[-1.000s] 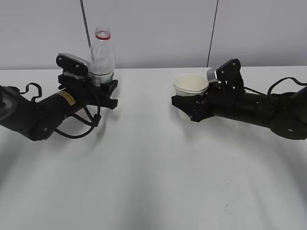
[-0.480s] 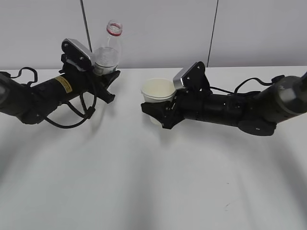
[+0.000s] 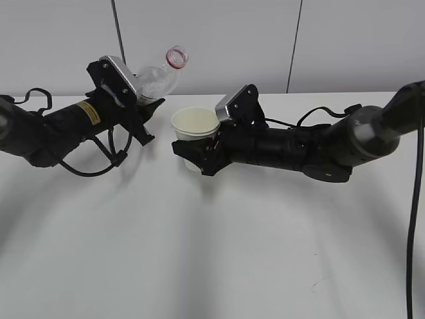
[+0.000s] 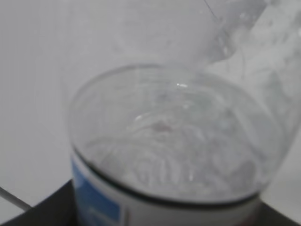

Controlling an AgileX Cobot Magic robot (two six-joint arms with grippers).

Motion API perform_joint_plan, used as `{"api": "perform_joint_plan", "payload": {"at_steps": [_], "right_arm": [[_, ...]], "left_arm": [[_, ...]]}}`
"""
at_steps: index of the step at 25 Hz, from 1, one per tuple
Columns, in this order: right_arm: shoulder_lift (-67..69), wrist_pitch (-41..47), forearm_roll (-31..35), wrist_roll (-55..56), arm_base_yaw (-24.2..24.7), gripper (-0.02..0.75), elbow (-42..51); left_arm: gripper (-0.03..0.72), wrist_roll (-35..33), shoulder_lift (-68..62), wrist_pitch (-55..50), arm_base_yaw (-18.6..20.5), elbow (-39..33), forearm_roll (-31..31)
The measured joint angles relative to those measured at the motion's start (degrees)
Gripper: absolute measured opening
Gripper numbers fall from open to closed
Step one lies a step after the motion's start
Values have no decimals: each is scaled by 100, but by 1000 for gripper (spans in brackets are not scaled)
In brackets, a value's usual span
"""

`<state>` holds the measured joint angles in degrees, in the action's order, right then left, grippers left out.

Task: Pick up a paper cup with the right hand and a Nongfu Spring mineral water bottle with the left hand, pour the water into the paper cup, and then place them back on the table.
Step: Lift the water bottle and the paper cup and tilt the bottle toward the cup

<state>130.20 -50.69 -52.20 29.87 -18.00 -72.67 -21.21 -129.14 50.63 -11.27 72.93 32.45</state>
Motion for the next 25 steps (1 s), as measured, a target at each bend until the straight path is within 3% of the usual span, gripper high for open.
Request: {"api": "perform_joint_plan", "payload": {"at_steps": [7, 16, 25], "right_arm": [[62, -27, 14, 15, 0, 524, -48], [62, -37, 671, -366, 0, 524, -48], [62, -58, 574, -415, 0, 524, -48]], "left_arm": [[368, -695, 0, -13, 0, 0, -22], [370, -1276, 0, 197, 0, 0, -24], [368, -1863, 0, 217, 79, 0, -397]]}}
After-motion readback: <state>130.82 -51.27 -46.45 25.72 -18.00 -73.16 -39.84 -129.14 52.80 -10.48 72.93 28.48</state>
